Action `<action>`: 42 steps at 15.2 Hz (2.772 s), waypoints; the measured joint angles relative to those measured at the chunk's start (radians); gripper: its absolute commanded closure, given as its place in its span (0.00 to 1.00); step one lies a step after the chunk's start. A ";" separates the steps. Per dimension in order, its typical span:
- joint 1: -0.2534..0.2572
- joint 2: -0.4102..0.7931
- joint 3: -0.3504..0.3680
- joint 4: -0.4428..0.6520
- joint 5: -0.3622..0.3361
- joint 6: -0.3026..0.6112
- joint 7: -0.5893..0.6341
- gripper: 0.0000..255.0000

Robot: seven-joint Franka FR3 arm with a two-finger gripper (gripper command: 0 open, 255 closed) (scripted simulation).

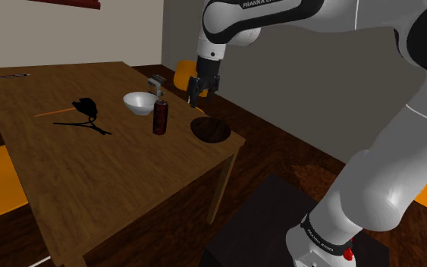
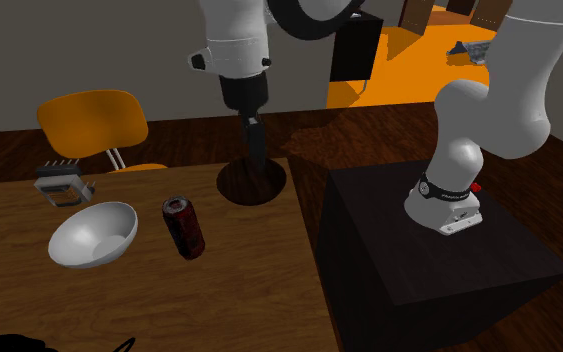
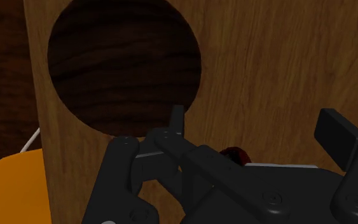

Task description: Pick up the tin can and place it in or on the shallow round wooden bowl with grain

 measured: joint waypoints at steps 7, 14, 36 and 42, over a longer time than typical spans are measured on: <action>0.012 0.265 0.014 0.267 0.025 0.009 0.002 0.00; 0.021 0.469 0.023 0.490 0.035 -0.004 0.006 0.00; 0.025 0.488 0.024 0.451 0.036 0.059 0.004 1.00; 0.025 0.469 0.025 0.483 0.036 0.004 0.010 1.00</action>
